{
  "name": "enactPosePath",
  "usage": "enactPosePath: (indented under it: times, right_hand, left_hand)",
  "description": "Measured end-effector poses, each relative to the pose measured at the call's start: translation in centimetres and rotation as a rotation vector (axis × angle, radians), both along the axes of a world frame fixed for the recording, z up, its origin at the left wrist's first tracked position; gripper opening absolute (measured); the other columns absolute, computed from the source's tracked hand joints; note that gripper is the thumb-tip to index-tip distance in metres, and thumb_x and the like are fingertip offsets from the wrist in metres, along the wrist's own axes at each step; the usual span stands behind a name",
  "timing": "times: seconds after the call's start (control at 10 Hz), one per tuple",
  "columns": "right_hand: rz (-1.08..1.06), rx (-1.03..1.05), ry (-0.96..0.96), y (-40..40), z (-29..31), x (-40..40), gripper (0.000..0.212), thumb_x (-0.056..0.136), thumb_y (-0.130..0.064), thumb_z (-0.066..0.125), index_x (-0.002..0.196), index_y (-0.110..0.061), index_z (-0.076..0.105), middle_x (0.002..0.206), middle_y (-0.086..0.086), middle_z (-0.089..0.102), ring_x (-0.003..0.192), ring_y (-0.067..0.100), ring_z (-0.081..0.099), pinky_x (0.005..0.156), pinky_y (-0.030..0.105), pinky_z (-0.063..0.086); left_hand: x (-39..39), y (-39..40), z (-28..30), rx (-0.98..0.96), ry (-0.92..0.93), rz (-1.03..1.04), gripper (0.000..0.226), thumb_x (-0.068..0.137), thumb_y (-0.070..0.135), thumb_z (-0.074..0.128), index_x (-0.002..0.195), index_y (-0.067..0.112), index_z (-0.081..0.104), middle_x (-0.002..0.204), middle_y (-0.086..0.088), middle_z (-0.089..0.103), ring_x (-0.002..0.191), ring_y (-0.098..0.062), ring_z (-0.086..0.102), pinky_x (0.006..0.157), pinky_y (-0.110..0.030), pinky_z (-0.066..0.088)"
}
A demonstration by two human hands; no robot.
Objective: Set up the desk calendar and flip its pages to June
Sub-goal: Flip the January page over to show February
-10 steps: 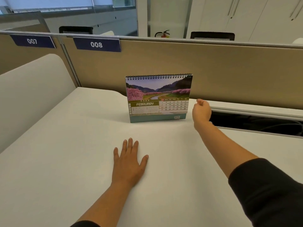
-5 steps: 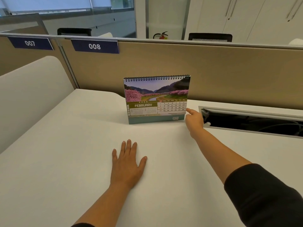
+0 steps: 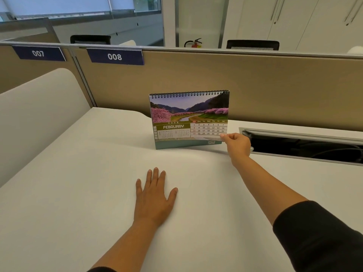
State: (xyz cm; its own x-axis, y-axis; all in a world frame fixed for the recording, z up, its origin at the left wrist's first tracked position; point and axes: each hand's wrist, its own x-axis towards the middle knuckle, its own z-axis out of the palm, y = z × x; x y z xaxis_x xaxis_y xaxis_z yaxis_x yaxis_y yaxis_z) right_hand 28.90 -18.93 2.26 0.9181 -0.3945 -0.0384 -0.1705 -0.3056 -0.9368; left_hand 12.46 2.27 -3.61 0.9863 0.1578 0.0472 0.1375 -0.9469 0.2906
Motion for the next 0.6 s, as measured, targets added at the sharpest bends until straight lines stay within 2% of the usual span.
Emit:
enactPosePath:
  times: [0.1, 0.3, 0.6]
  right_hand:
    - [0.021, -0.016, -0.011, -0.02, 0.05, -0.11, 0.017, 0.084, -0.032, 0.062, 0.083, -0.014, 0.064, 0.101, 0.01, 0.07, 0.08, 0.023, 0.061, 0.059, 0.02, 0.045]
    - [0.01, -0.022, -0.037, 0.02, -0.3, -0.52, 0.021, 0.085, -0.033, 0.06, 0.096, -0.016, 0.065, 0.105, 0.007, 0.069, 0.085, 0.022, 0.061, 0.073, 0.029, 0.053]
    - [-0.034, -0.031, -0.087, 0.3, -0.05, -0.57, 0.016, 0.081, -0.032, 0.066, 0.079, -0.018, 0.057, 0.091, 0.003, 0.067, 0.079, 0.021, 0.061, 0.06, 0.023, 0.049]
  left_hand:
    - [0.03, 0.01, -0.02, 0.004, -0.002, 0.0, 0.068, 0.089, 0.059, 0.016, 0.147, 0.026, 0.004, 0.159, 0.004, -0.004, 0.145, -0.013, -0.011, 0.115, -0.042, -0.01]
    - [-0.07, -0.02, 0.09, 0.005, 0.003, 0.001, 0.068, 0.089, 0.059, 0.016, 0.147, 0.026, 0.004, 0.159, 0.004, -0.004, 0.145, -0.014, -0.011, 0.115, -0.042, -0.01]
    - [0.0, 0.01, 0.1, -0.002, -0.003, 0.0, 0.067, 0.089, 0.058, 0.017, 0.147, 0.026, 0.005, 0.159, 0.004, -0.004, 0.145, -0.013, -0.011, 0.115, -0.042, -0.01]
